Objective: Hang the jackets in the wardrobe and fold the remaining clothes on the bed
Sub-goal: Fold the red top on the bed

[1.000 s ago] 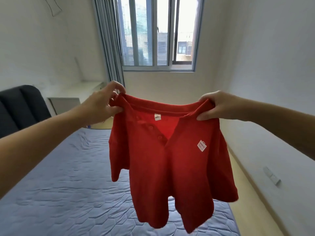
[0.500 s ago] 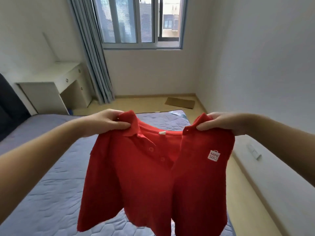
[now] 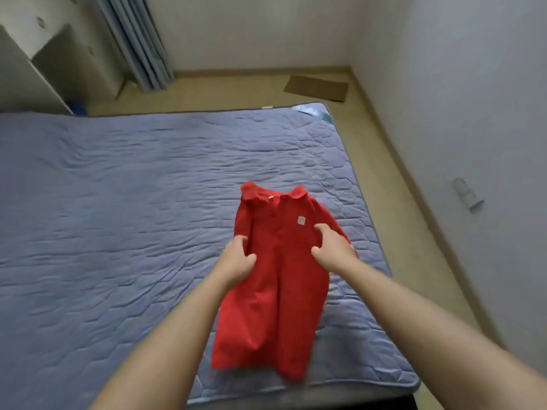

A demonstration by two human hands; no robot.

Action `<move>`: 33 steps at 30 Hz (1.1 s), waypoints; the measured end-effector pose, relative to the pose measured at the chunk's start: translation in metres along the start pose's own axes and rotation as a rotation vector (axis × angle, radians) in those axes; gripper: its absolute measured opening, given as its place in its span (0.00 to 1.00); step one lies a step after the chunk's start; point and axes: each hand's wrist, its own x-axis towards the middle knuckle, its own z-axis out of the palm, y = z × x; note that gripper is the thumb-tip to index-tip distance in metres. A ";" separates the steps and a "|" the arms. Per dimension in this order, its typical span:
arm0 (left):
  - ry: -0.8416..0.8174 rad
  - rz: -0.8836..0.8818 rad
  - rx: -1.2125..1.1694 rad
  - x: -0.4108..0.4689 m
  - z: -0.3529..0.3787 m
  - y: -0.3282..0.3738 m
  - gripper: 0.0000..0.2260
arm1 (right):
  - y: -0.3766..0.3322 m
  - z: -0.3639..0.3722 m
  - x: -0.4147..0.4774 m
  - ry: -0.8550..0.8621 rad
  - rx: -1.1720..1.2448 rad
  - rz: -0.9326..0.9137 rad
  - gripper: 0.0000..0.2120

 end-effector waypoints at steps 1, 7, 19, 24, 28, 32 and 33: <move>-0.060 -0.037 0.047 -0.003 0.032 -0.033 0.21 | 0.026 0.039 -0.003 -0.095 -0.027 0.026 0.29; -0.299 -0.149 0.366 -0.022 0.172 -0.197 0.19 | 0.149 0.230 -0.025 -0.435 -0.064 0.159 0.21; -0.020 0.322 0.944 0.017 0.250 -0.310 0.22 | 0.169 0.395 -0.032 -0.143 -0.565 -0.099 0.31; 0.062 0.492 0.918 0.042 0.235 -0.304 0.11 | 0.174 0.382 -0.007 -0.052 -0.657 -0.365 0.07; -0.145 0.448 1.033 0.022 0.190 -0.310 0.08 | 0.203 0.326 -0.017 -0.172 -0.864 -0.291 0.07; -0.528 0.350 1.123 -0.017 0.169 -0.326 0.12 | 0.231 0.277 -0.041 -0.392 -1.007 -0.113 0.16; -0.572 0.349 1.089 -0.027 0.173 -0.323 0.12 | 0.231 0.275 -0.047 -0.436 -1.036 -0.110 0.16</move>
